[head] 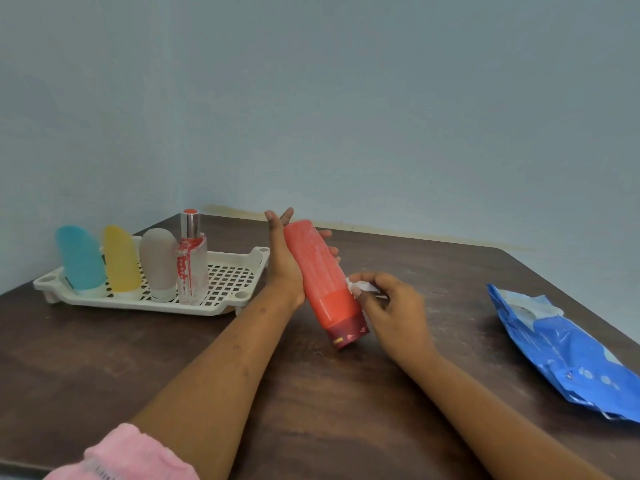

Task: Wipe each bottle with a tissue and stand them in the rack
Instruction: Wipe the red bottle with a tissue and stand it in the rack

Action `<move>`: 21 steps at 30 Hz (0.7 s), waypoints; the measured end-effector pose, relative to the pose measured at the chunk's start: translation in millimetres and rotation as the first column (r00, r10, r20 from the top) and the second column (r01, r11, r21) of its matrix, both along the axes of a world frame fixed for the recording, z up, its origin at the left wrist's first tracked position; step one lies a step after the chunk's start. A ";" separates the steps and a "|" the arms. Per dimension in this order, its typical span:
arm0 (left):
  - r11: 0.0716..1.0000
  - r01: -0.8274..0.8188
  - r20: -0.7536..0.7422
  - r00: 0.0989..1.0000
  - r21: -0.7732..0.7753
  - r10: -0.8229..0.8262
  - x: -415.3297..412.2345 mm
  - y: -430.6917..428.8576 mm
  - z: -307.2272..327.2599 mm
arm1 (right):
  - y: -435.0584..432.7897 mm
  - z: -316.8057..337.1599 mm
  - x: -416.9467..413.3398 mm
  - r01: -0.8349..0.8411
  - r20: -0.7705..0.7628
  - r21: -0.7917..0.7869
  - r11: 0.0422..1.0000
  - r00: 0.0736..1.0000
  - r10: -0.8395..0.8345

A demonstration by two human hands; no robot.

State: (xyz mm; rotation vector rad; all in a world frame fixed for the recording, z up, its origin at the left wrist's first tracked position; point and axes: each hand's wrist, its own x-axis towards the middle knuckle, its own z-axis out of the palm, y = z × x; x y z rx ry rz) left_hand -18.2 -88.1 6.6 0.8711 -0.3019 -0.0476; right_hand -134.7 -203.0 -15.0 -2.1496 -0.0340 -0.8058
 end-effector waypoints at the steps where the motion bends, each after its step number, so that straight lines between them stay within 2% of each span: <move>1: 1.000 -0.002 -0.001 1.000 0.002 0.002 0.5 0.1 -0.3 | 2.0 -0.8 -1.0 -0.008 0.016 -0.071 0.997 1.000 0.009; 5: 1.000 0.003 -0.023 1.000 -0.012 -0.004 2.5 0.5 -1.6 | 10.1 -0.5 -3.5 -0.066 0.183 -0.398 0.915 0.972 0.149; 9: 1.000 0.024 -0.024 0.999 -0.017 -0.025 2.5 -0.5 0.0 | 20.8 2.3 -8.8 -0.141 0.133 -0.639 0.756 0.948 0.289; 11: 0.999 0.036 -0.012 0.999 -0.013 -0.036 3.1 -1.0 -0.3 | 25.3 2.0 -10.7 -0.123 0.117 -0.737 0.664 0.945 0.305; 13: 0.999 0.048 0.000 0.999 -0.022 -0.048 4.5 -1.2 -0.9 | 25.9 2.6 -10.2 -0.098 0.116 -0.778 0.620 0.948 0.295; 15: 0.998 0.044 0.004 0.999 -0.040 -0.044 5.9 -1.6 -0.9 | 21.5 3.0 -7.4 -0.093 0.129 -0.727 0.680 0.954 0.269; 18: 0.998 0.038 0.014 0.999 -0.041 -0.038 6.7 -1.4 -1.7 | 11.5 2.2 -3.6 -0.059 0.160 -0.562 0.825 0.971 0.179; 21: 0.999 0.029 0.017 0.999 -0.021 -0.028 4.7 -0.6 -2.1 | 5.0 1.8 -0.6 0.001 0.145 -0.395 0.919 0.988 0.061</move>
